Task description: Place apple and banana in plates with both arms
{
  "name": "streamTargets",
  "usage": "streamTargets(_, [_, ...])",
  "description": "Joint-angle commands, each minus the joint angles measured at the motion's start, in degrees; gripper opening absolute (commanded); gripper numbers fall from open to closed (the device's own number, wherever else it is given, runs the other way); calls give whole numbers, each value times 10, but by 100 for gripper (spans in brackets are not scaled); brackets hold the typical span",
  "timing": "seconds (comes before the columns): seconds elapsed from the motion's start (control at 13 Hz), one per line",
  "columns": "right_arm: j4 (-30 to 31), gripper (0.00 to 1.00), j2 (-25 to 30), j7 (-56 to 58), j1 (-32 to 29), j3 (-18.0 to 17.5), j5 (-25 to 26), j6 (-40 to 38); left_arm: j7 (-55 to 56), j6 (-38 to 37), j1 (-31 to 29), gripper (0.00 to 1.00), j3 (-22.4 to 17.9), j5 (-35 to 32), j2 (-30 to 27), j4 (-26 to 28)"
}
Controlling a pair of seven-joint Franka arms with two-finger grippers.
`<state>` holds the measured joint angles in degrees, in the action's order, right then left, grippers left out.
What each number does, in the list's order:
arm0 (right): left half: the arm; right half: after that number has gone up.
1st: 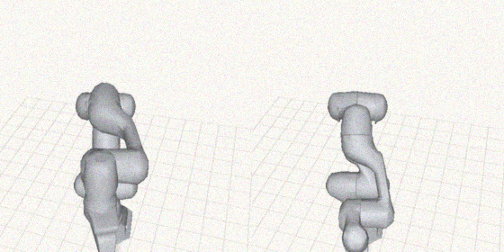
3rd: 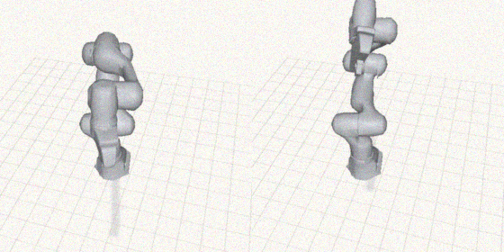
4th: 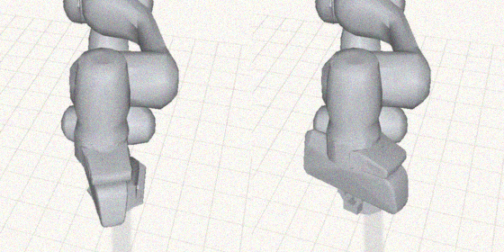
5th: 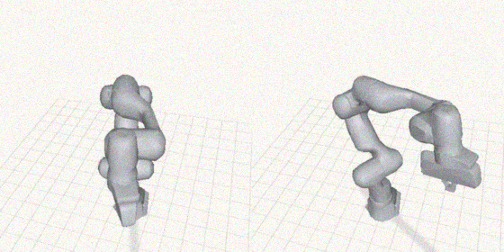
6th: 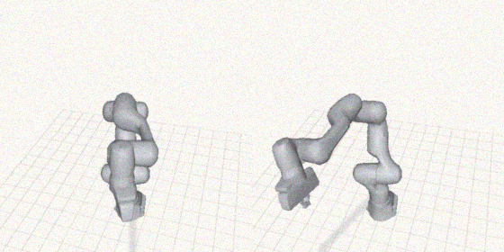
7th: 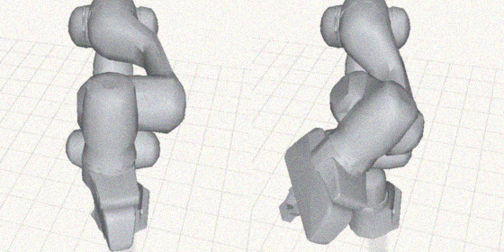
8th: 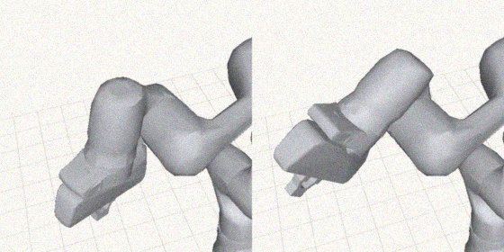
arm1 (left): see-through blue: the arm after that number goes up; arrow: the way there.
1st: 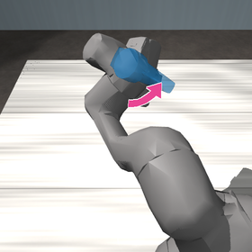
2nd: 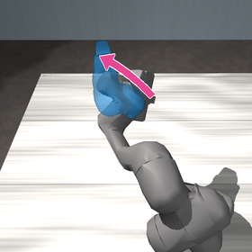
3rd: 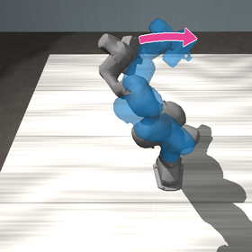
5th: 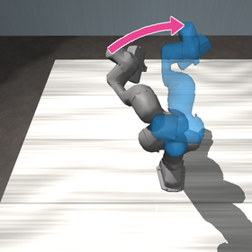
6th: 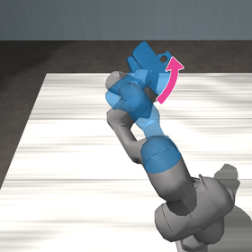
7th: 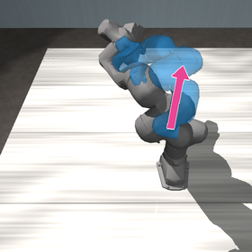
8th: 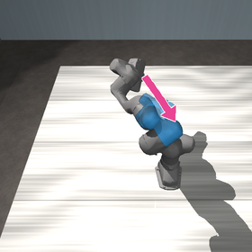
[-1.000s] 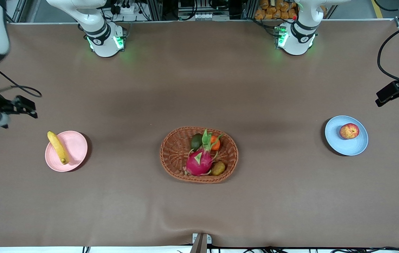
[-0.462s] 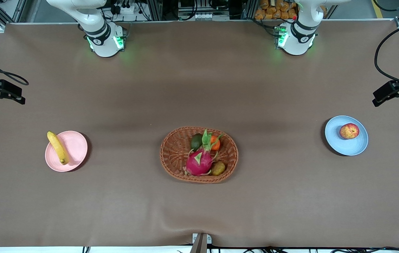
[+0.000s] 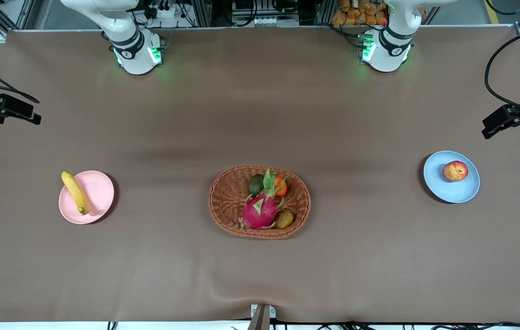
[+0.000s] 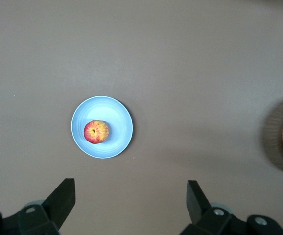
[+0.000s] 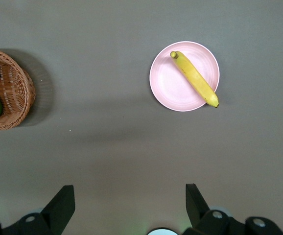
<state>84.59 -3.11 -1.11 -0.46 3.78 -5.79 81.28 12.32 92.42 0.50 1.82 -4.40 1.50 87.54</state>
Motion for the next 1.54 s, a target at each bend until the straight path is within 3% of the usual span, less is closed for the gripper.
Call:
streamTargets(0.0, [-11, 100, -1, -7, -2, -2, 18, -5, -15, -2, 0, 100, -1, 11, -5, 3])
streamTargets(1.46, [-7, 100, -7, -6, 1, -2, 30, 14, -25, -10, -6, 100, -1, 7, -5, -2])
